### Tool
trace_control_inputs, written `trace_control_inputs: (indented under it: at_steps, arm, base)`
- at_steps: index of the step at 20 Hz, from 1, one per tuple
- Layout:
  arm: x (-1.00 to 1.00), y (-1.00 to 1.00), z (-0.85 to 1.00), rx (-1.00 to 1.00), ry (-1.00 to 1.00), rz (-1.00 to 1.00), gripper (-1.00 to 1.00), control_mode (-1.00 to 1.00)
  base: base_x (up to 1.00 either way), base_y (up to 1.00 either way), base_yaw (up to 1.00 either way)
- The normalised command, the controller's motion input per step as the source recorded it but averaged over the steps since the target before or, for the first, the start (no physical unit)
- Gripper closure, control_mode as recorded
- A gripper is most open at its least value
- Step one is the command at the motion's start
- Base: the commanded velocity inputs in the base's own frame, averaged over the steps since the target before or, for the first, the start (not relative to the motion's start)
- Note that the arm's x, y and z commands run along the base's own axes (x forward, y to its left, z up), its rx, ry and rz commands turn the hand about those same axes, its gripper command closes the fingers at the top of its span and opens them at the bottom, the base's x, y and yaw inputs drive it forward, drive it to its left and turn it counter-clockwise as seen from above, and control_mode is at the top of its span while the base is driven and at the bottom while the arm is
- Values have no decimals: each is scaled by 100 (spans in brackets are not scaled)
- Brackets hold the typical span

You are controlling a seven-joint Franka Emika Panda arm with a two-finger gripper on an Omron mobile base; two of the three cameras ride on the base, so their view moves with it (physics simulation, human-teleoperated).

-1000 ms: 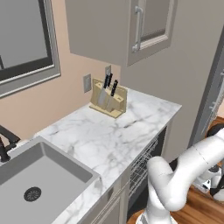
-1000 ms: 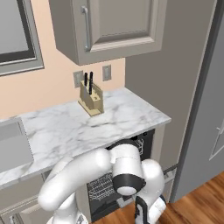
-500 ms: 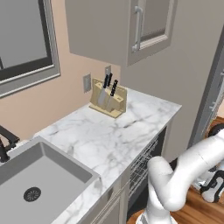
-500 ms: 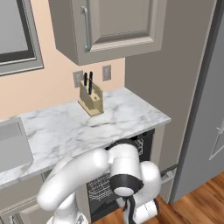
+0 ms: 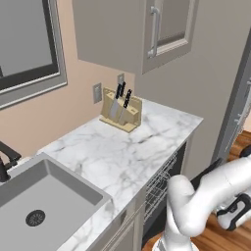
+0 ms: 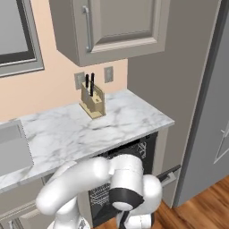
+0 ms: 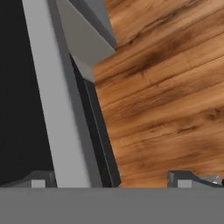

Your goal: Open the dishwasher door and pull out the top rack.

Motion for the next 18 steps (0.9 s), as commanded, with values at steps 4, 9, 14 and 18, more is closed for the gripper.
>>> trace_control_inputs:
  at_steps: [4,9,14,18]
  arm:
    - [-79,-100,100,42,0,4,-100,-100]
    - [-67,-100,100,38,0,11,-100,-100]
    - [-77,-100,100,39,-6,14,-100,-100]
    - [-53,-88,100,33,-3,10,-100,-100]
  base:
    - [0,0,0]
    - [0,0,0]
    - [0,0,0]
    - [0,0,0]
